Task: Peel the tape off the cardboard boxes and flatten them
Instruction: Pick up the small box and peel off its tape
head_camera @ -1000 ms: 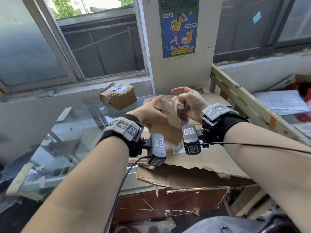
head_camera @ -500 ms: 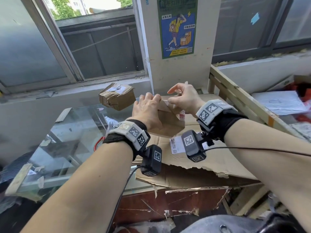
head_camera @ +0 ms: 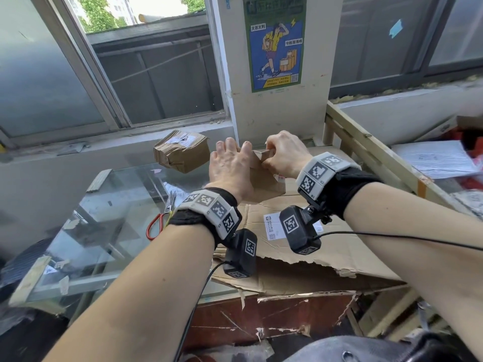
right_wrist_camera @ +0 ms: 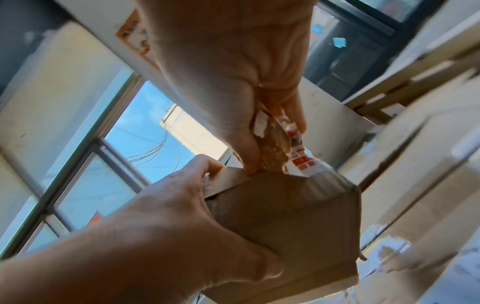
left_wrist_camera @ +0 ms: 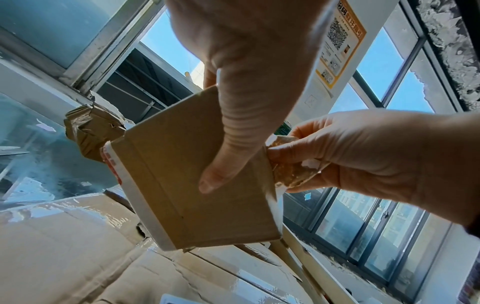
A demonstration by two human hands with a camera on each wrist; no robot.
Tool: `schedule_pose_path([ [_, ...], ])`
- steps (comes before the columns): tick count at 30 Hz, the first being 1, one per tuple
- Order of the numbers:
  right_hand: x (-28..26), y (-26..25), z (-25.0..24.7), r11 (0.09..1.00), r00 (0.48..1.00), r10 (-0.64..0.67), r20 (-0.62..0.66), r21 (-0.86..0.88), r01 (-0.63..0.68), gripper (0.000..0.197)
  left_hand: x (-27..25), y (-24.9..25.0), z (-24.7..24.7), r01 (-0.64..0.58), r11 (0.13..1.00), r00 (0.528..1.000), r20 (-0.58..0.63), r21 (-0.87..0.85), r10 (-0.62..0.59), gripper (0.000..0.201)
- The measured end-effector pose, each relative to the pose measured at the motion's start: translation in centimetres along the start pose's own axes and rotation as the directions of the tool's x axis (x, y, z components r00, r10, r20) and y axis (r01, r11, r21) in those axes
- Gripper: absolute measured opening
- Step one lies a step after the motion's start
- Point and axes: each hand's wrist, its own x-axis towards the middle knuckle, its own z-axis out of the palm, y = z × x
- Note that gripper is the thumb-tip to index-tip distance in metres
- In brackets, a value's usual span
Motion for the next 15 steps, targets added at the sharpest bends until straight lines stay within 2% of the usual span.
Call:
schedule_pose_path([
  [3, -0.2, 0.1, 0.2, 0.999, 1.000, -0.003, -0.005, 0.034, 0.004, 0.014, 0.1, -0.1, 0.2, -0.008, 1.000, 1.000, 0.003, -0.006, 0.008, 0.089],
  [8, -0.4, 0.3, 0.5, 0.999, 1.000, 0.005, 0.004, 0.046, -0.005, 0.012, 0.1, -0.2, 0.4, -0.042, 0.999, 0.999, 0.012, -0.011, 0.042, 0.098],
  [12, -0.3, 0.9, 0.5, 0.997, 0.999, 0.033, 0.034, 0.075, -0.036, 0.029, 0.1, -0.6, 0.6, -0.094, 0.996, 0.996, 0.008, -0.011, 0.094, 0.090],
  [15, -0.3, 1.3, 0.4, 0.992, 0.998, 0.050, 0.048, 0.113, -0.055, 0.033, 0.0, -0.8, 0.8, -0.130, 0.991, 0.991, -0.009, -0.018, 0.130, 0.086],
])
